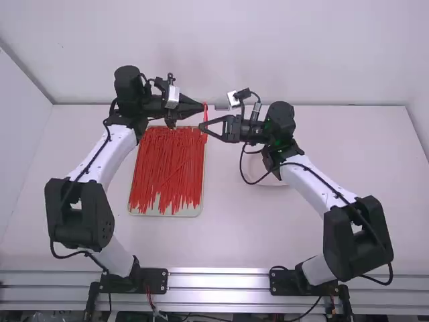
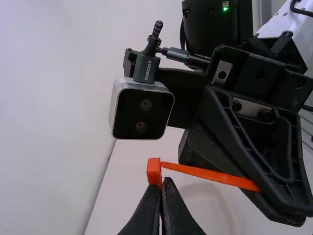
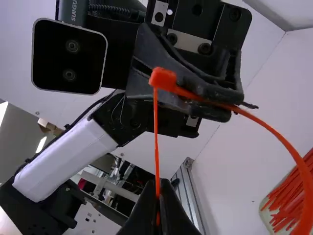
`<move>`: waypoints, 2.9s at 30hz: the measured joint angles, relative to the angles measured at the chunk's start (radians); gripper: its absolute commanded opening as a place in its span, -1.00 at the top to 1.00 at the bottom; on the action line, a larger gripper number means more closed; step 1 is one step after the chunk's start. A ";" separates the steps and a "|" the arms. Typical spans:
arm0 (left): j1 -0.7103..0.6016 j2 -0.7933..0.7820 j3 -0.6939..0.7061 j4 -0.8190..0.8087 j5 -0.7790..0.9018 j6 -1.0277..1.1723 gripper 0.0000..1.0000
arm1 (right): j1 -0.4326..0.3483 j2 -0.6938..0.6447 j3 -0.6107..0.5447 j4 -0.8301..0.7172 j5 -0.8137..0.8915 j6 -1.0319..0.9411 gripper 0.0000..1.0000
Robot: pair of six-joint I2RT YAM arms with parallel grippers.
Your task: Fasten the cable tie
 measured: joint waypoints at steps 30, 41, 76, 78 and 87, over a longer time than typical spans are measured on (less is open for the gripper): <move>-0.005 0.000 -0.002 -0.019 -0.012 0.000 0.96 | -0.017 0.000 0.000 0.000 0.022 0.172 1.00; -0.042 0.000 -0.080 -0.054 -0.018 0.034 0.97 | -0.026 0.001 -0.006 -0.017 0.040 0.182 1.00; -0.043 0.001 -0.098 -0.045 -0.016 0.032 0.96 | -0.064 0.003 -0.006 -0.103 -0.016 0.176 1.00; -0.047 0.001 -0.098 -0.046 -0.018 0.032 0.96 | -0.066 0.003 -0.006 -0.103 -0.014 0.177 1.00; -0.056 0.006 -0.098 -0.043 -0.026 0.032 0.96 | -0.071 0.003 -0.006 -0.104 0.002 0.176 1.00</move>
